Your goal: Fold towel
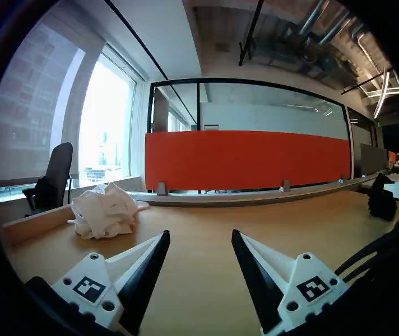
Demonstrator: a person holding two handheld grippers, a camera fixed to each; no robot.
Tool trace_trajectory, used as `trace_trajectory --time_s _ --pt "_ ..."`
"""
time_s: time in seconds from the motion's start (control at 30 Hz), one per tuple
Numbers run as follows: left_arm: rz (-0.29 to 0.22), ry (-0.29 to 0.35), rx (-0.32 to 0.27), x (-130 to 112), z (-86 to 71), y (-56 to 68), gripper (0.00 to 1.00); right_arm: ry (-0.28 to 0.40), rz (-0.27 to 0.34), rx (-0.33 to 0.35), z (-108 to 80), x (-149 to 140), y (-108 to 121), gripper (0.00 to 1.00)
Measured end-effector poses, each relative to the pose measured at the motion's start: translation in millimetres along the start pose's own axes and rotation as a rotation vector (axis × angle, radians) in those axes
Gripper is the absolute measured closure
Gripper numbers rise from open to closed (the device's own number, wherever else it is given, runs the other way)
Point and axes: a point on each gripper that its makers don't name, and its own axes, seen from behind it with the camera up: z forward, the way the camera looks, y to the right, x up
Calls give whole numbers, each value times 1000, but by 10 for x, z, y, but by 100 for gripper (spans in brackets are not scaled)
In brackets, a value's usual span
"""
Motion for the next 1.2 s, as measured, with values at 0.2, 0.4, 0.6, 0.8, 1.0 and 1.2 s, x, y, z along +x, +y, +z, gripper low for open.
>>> trace_trajectory --time_s 0.2,0.4,0.6,0.8,1.0,1.2 --pt "0 0 0 1 0 2 19 -6 6 9 30 -36 -34 8" --pt "0 0 0 0 0 8 19 -3 -6 13 36 -61 -62 8" --pt "0 0 0 0 -2 8 19 -5 -11 17 17 -86 -93 8" --pt "0 0 0 -1 1 4 20 3 -25 11 4 -86 -122 7" --pt "0 0 0 -3 3 5 19 14 -33 9 -8 -79 -140 7" --pt "0 0 0 -1 4 10 19 19 -33 13 -31 -70 -151 7"
